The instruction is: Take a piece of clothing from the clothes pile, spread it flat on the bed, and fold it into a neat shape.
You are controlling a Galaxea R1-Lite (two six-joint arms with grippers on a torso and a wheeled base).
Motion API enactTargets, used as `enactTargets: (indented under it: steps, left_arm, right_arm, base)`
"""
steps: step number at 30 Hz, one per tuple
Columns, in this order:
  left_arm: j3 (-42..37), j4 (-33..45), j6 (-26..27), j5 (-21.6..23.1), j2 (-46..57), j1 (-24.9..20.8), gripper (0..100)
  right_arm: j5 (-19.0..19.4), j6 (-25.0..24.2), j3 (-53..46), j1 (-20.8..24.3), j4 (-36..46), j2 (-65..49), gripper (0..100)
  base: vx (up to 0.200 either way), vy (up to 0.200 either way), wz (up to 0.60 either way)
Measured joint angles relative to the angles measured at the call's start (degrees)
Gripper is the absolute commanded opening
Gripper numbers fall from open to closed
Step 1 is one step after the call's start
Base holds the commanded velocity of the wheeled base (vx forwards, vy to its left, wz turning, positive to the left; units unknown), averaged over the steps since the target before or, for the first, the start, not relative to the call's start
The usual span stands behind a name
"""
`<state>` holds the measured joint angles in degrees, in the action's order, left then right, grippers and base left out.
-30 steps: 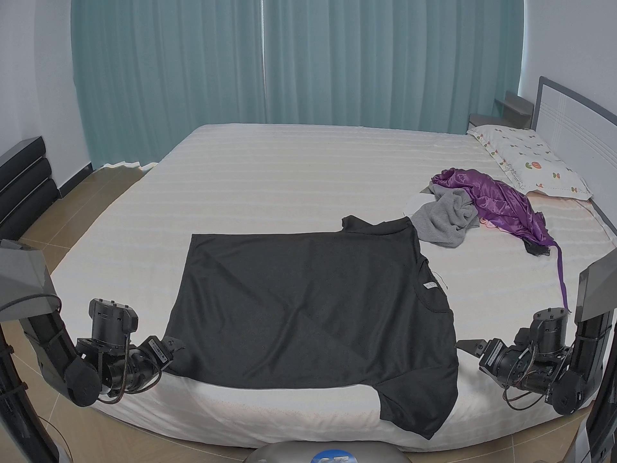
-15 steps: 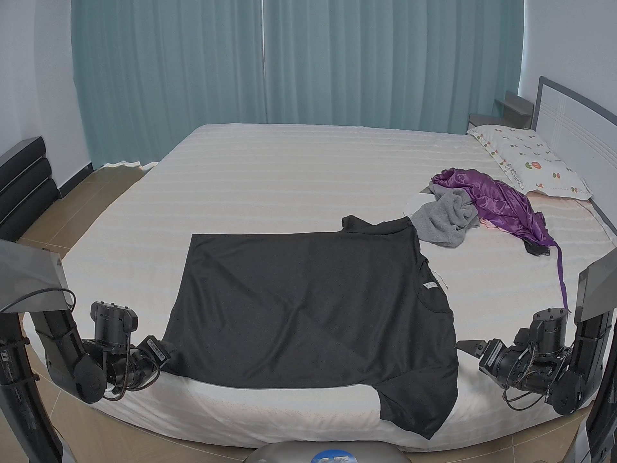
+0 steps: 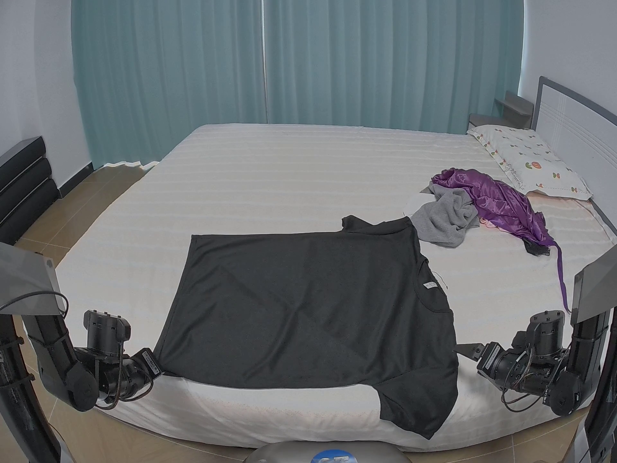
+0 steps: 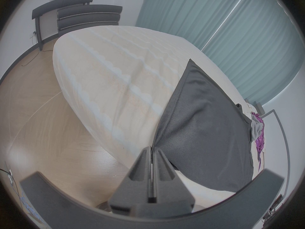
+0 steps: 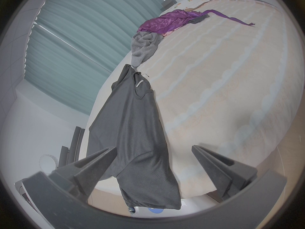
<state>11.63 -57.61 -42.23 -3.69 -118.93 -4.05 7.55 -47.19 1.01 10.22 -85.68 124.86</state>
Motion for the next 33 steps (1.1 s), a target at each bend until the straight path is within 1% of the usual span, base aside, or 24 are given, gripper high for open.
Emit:
enactTargets:
  steps: [8,14,17,22,23,33]
  left_arm:
    - [-0.9,0.0,1.3,-0.1,0.5,0.7,0]
    - [-0.9,-0.1,1.3,-0.1,0.5,0.9,0]
    - [-0.9,-0.1,1.3,0.0,0.5,1.0,0]
    - [-0.9,-0.1,1.3,0.0,0.5,1.0,0]
    - [-0.9,-0.1,1.3,0.0,0.5,1.0,0]
    - [-0.9,-0.1,1.3,0.1,0.5,1.0,0]
  right_arm:
    - [0.0,0.5,0.0,0.8,0.1,1.4,100]
    - [0.0,0.6,0.0,3.4,0.0,3.7,100]
    - [0.1,0.6,0.0,4.6,-1.3,5.0,100]
    - [0.2,1.2,0.0,5.2,-3.3,7.5,100]
    - [0.2,1.5,0.0,5.2,-3.5,8.0,0]
    - [0.2,3.5,0.0,5.0,-3.2,10.0,0]
  base:
    - [0.0,0.0,0.0]
    - [0.0,0.0,0.0]
    - [0.0,0.0,0.0]
    - [0.0,0.0,0.0]
    - [0.0,0.0,0.0]
    - [0.0,0.0,0.0]
